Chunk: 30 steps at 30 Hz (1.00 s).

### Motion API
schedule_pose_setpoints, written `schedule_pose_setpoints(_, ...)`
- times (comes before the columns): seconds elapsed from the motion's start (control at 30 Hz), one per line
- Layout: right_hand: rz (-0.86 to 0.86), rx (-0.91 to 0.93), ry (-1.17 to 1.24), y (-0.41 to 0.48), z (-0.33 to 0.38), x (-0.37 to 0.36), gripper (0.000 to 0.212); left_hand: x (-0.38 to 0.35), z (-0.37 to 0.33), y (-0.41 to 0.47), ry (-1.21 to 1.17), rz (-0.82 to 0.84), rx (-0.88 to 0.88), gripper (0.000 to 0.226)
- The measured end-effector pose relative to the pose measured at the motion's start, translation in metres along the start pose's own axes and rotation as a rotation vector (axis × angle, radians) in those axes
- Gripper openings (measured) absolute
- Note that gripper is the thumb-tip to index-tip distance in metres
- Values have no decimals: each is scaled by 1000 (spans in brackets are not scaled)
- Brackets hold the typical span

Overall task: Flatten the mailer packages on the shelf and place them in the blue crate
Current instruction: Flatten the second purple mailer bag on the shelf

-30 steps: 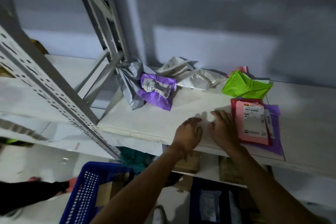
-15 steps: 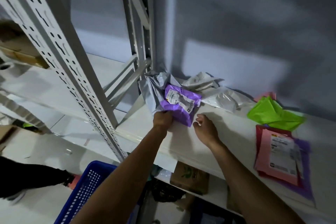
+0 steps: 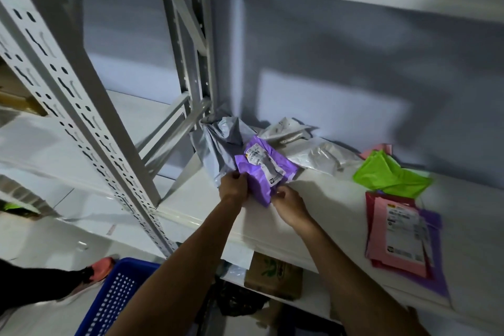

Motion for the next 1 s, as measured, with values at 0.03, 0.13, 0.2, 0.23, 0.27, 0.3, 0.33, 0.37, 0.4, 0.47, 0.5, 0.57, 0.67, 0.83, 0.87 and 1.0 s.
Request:
schedule_pose_setpoints(0.03, 20, -4, 31, -4, 0, 0, 19, 1, -4, -3, 21, -7, -14, 24)
schedule_pose_setpoints(0.13, 61, -7, 108, -9, -5, 6, 18, 4, -7, -9, 39, -27, -37, 26)
schedule_pose_setpoints(0.2, 38, 33, 95, -12, -9, 13, 10, 6, -1, -8, 18, -38, -46, 24)
schedule_pose_setpoints(0.23, 0, 52, 78, -15, -12, 20, 12, 8, 2, -9, 4, -28, -47, 23)
schedule_pose_setpoints(0.27, -54, 75, 56, -17, -13, 27, 14, 10, 4, -10, -14, -18, -53, 23)
schedule_pose_setpoints(0.3, -124, 89, 32, -21, -16, 35, 15, 11, 6, -13, -26, -9, -67, 23)
schedule_pose_setpoints(0.33, -207, 104, 21, -23, -18, 43, 16, 12, 8, -15, -34, -8, -85, 23)
schedule_pose_setpoints(0.37, -289, 119, 23, -26, -20, 52, 17, 13, 5, -21, -43, -8, -111, 23)
schedule_pose_setpoints(0.4, -353, 139, 43, -28, -23, 59, 19, 12, 5, -27, -54, -3, -129, 23)
schedule_pose_setpoints(0.47, -386, 168, 99, -33, -26, 70, 27, 8, -4, -46, -71, 27, -178, 23)
schedule_pose_setpoints(0.5, -365, 171, 113, -35, -27, 74, 32, 5, -9, -55, -63, 51, -213, 23)
schedule_pose_setpoints(0.57, -308, 170, 127, -41, -31, 79, 33, -6, -18, -73, -32, 111, -294, 22)
schedule_pose_setpoints(0.67, -359, 168, 114, -46, -44, 83, 34, -26, -25, -95, 21, 213, -382, 20)
schedule_pose_setpoints(0.83, -448, 109, 135, -52, -71, 93, 36, -54, -35, -122, 98, 369, -508, 26)
schedule_pose_setpoints(0.87, -470, 113, 152, -53, -72, 96, 37, -56, -37, -124, 99, 372, -526, 25)
schedule_pose_setpoints(1.0, -524, 118, 215, -62, -78, 111, 42, -60, -53, -130, 173, 353, -678, 29)
Point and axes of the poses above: each hand's wrist, its own y-axis towards the middle knuckle, its own x-axis out of the back of the hand, z = x × y, the point moved 2 cm from there along y, towards the middle knuckle, and after that the axes turned 14 degrees about -x, right-handed, at the moved point
